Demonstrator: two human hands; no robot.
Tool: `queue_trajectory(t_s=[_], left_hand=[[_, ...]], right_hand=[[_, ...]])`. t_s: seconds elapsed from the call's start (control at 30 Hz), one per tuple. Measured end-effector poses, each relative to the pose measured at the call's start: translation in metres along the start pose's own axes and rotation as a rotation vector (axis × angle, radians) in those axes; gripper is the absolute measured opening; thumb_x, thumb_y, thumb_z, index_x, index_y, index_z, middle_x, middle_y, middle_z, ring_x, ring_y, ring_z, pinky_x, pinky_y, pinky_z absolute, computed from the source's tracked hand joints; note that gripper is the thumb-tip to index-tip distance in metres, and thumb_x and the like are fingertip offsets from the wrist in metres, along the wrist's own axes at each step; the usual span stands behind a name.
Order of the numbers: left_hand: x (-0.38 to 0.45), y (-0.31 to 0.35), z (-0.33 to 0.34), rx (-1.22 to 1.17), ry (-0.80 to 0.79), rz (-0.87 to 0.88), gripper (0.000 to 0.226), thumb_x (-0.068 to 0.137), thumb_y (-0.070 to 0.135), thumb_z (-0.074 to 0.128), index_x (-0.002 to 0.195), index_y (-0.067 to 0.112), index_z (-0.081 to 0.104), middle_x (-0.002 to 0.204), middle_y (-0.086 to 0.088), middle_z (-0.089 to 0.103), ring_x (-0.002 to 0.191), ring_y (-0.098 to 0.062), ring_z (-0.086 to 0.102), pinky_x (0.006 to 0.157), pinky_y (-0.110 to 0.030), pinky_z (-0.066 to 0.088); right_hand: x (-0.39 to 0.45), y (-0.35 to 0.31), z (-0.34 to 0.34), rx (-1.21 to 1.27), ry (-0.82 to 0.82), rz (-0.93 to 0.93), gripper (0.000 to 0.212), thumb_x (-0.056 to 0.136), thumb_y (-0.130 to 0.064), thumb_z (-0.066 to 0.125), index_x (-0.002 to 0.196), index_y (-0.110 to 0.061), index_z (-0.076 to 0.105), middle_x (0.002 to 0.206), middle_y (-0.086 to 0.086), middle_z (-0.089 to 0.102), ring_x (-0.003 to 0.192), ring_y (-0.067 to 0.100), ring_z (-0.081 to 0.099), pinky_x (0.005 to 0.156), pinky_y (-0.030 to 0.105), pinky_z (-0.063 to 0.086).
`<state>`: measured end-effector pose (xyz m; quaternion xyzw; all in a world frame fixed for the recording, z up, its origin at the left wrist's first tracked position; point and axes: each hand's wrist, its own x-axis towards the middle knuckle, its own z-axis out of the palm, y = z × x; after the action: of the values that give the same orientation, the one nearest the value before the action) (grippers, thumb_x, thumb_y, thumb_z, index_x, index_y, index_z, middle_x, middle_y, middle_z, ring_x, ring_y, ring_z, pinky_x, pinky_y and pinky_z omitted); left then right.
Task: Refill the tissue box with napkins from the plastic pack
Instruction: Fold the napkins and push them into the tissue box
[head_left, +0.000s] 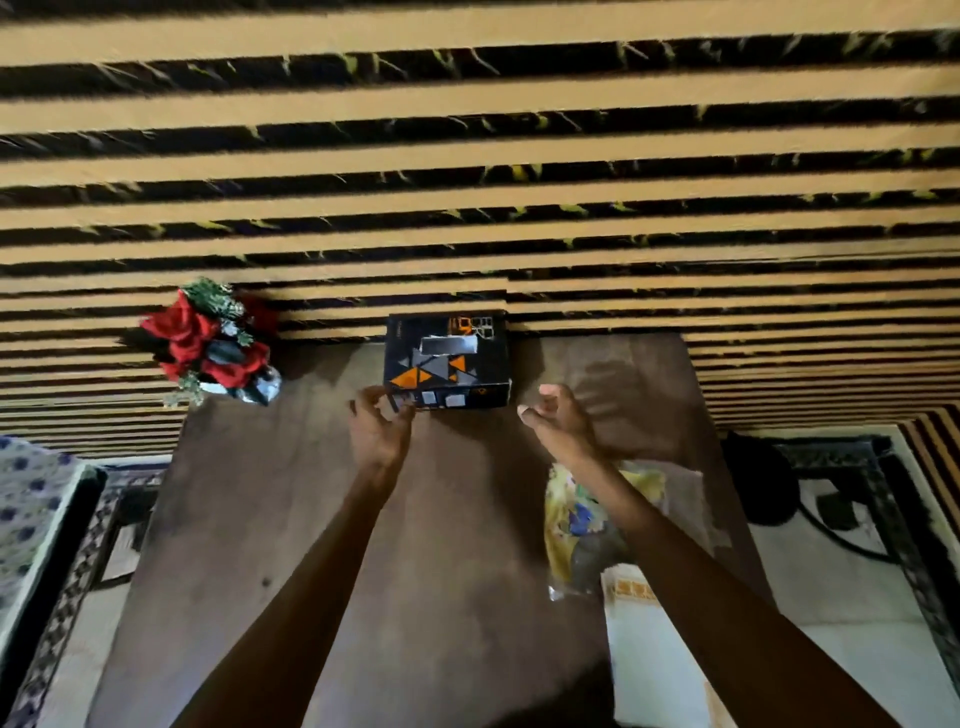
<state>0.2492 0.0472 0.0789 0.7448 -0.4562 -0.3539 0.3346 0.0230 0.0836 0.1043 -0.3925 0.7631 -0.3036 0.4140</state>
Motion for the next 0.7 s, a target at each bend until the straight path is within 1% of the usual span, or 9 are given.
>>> queue_trajectory(t_s=[0.07, 0.13, 0.23, 0.3, 0.37, 0.4, 0.53, 0.6, 0.7], left_hand=[[0.027, -0.004, -0.008, 0.008, -0.046, -0.071, 0.063, 0.081, 0.029, 0.074, 0.134, 0.011, 0.043, 0.132, -0.014, 0.045, 0.115, -0.029, 0.051, 0.089, -0.038, 0.049], [0.049, -0.008, -0.012, 0.015, -0.153, -0.161, 0.078, 0.079, 0.032, 0.075, 0.143, 0.014, 0.034, 0.143, -0.015, 0.037, 0.127, -0.033, 0.045, 0.103, -0.046, 0.046], [0.064, -0.004, -0.008, -0.066, -0.369, -0.178, 0.074, 0.083, 0.028, 0.073, 0.143, 0.012, 0.033, 0.143, -0.013, 0.042, 0.128, -0.034, 0.046, 0.097, -0.04, 0.049], [0.063, -0.003, -0.008, -0.11, -0.497, -0.082, 0.053, 0.085, 0.023, 0.071, 0.13, 0.011, 0.046, 0.118, -0.006, 0.058, 0.116, -0.033, 0.057, 0.086, -0.033, 0.053], [0.058, -0.007, -0.006, -0.129, -0.548, -0.015, 0.04, 0.086, 0.022, 0.069, 0.121, 0.014, 0.05, 0.107, -0.002, 0.06, 0.11, -0.032, 0.061, 0.088, -0.038, 0.055], [0.054, -0.008, -0.007, -0.168, -0.554, -0.013, 0.038, 0.087, 0.021, 0.068, 0.119, 0.016, 0.05, 0.107, -0.002, 0.06, 0.11, -0.031, 0.061, 0.089, -0.038, 0.056], [0.021, -0.012, -0.022, -0.23, -0.532, 0.032, 0.04, 0.09, 0.019, 0.065, 0.124, 0.017, 0.044, 0.11, -0.005, 0.06, 0.106, -0.025, 0.061, 0.079, -0.02, 0.053], [-0.002, -0.021, -0.036, -0.195, -0.489, 0.055, 0.046, 0.089, 0.025, 0.067, 0.129, 0.016, 0.047, 0.116, -0.005, 0.063, 0.107, -0.021, 0.061, 0.085, -0.027, 0.053], [-0.043, -0.045, -0.061, -0.11, -0.456, 0.044, 0.055, 0.086, 0.033, 0.068, 0.135, 0.024, 0.044, 0.12, -0.002, 0.065, 0.108, -0.017, 0.062, 0.091, -0.039, 0.054]], right_hand=[[0.015, -0.016, 0.013, 0.006, -0.011, 0.034, 0.058, 0.085, -0.029, 0.068, 0.135, -0.014, 0.042, 0.112, 0.003, 0.059, 0.102, 0.016, 0.056, 0.086, 0.029, 0.046], [0.031, -0.023, 0.025, 0.073, -0.08, 0.101, 0.07, 0.085, -0.035, 0.067, 0.143, -0.016, 0.034, 0.134, 0.008, 0.052, 0.12, 0.02, 0.052, 0.095, 0.029, 0.044], [0.048, -0.027, 0.038, 0.116, -0.137, 0.162, 0.082, 0.082, -0.048, 0.066, 0.149, -0.024, 0.024, 0.154, 0.007, 0.034, 0.137, 0.025, 0.041, 0.109, 0.044, 0.041], [0.054, -0.028, 0.046, 0.091, -0.165, 0.164, 0.085, 0.081, -0.054, 0.064, 0.15, -0.025, 0.023, 0.156, 0.008, 0.031, 0.138, 0.026, 0.04, 0.11, 0.048, 0.04], [0.054, -0.028, 0.05, 0.025, -0.174, 0.153, 0.089, 0.078, -0.059, 0.062, 0.15, -0.023, 0.024, 0.155, 0.008, 0.033, 0.136, 0.027, 0.042, 0.109, 0.048, 0.041], [0.052, -0.028, 0.05, 0.0, -0.168, 0.152, 0.089, 0.077, -0.061, 0.062, 0.149, -0.023, 0.025, 0.154, 0.007, 0.035, 0.135, 0.027, 0.043, 0.109, 0.048, 0.041], [0.027, -0.021, 0.041, -0.022, -0.145, 0.113, 0.102, 0.061, -0.075, 0.062, 0.146, -0.025, 0.032, 0.145, 0.007, 0.047, 0.125, 0.026, 0.052, 0.101, 0.047, 0.049], [0.001, -0.012, 0.037, -0.017, -0.165, 0.088, 0.102, 0.058, -0.076, 0.062, 0.143, -0.026, 0.036, 0.138, 0.006, 0.053, 0.119, 0.024, 0.057, 0.098, 0.046, 0.051], [-0.05, 0.008, 0.038, -0.003, -0.182, 0.048, 0.086, 0.068, -0.065, 0.067, 0.139, -0.024, 0.041, 0.132, 0.002, 0.058, 0.112, 0.019, 0.061, 0.094, 0.038, 0.053]])
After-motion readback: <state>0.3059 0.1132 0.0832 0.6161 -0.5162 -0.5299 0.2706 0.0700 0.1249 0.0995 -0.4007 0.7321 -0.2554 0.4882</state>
